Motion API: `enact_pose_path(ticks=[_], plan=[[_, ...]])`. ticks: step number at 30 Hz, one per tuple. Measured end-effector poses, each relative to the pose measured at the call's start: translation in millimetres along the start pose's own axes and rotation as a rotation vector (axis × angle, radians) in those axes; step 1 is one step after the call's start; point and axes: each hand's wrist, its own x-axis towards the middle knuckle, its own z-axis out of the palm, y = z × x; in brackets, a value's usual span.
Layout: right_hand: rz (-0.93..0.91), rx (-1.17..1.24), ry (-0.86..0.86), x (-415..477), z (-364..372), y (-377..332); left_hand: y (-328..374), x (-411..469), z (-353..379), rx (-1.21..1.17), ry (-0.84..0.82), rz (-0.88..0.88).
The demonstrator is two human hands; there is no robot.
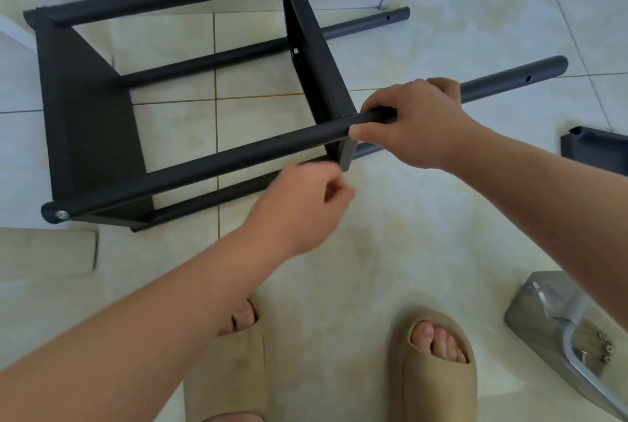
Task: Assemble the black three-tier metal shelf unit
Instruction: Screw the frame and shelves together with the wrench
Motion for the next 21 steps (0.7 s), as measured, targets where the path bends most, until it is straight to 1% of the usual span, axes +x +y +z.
enact_pose_path(ticks=[1, 3, 5, 7, 10, 14, 21], plan=[[0.002, 0.001, -0.002, 0, 0, 0, -14, 1, 9, 0.061, -0.064, -0.064], [0.002, 0.003, -0.001, 0, 1, 0, -37, 12, 19, 0.247, -0.091, -0.147], [0.000, 0.002, 0.001, 0, 2, 1, -51, 25, 22, 0.413, -0.072, -0.176], [-0.006, -0.005, 0.015, -1, 3, 0, -59, 36, 28, 0.513, -0.066, -0.167], [-0.014, -0.006, 0.045, -3, 4, 1, -67, 43, 42, 0.550, -0.081, -0.188], [-0.021, -0.006, 0.056, -5, 6, 0, -74, 39, 56, 0.589, -0.057, -0.205], [-0.025, -0.036, 0.050, -9, 10, -3, -81, 25, 64, 0.542, -0.095, -0.254]])
